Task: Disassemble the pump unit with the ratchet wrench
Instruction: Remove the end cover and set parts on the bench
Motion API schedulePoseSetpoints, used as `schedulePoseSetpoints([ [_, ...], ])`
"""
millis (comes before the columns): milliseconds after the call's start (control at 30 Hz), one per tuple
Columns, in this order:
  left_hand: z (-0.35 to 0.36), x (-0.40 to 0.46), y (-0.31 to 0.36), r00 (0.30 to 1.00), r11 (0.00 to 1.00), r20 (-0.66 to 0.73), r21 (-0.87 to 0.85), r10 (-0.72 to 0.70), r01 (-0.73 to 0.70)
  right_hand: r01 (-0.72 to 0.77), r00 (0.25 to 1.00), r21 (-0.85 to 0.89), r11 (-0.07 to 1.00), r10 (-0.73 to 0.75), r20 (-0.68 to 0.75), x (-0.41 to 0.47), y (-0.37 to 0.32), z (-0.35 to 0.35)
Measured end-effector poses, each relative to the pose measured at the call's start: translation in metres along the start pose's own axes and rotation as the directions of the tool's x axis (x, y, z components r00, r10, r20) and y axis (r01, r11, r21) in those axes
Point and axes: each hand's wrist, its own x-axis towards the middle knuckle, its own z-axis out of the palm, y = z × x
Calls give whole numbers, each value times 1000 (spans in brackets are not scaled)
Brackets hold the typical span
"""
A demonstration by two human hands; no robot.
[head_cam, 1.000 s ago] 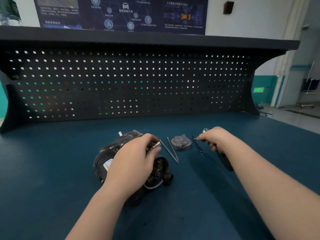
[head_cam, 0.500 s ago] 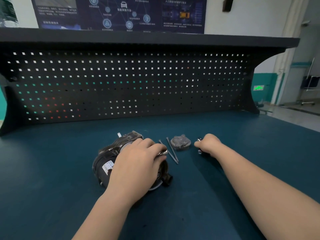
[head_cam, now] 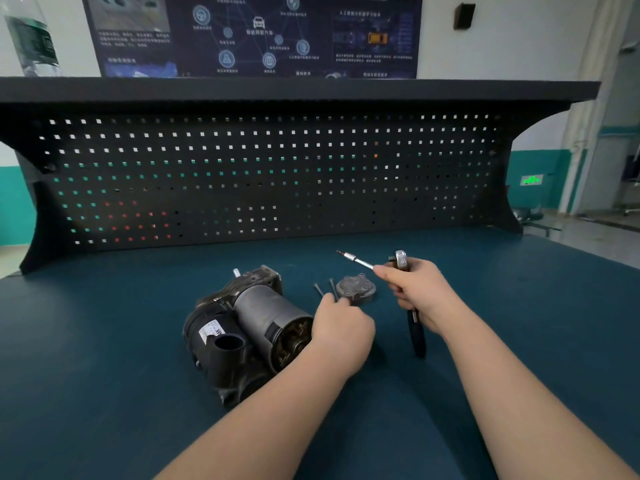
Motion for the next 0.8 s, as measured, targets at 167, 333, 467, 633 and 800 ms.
schedulePoseSetpoints([
  [167, 8, 3, 1, 997, 995, 71, 100, -1, -6, 17, 999, 117, 993, -22, 34, 2, -2, -6],
  [333, 7, -1, 2, 997, 995, 76, 92, 17, -24, -6, 996, 110, 994, -4, 88, 0, -6, -6],
  [467, 5, -3, 1, 996, 997, 94, 77, 8, -16, -38, 992, 115, 993, 24, 122, -4, -9, -6],
  [633, -17, -27, 1, 943, 990, -302, -62, -138, 125, -38, 973, 89, 995, 17, 231, -12, -18, -10],
  [800, -29, -52, -27, 877, 957, -419, -258, -236, 134, 64, 825, -10, 998, -48, 564, -36, -37, 0],
])
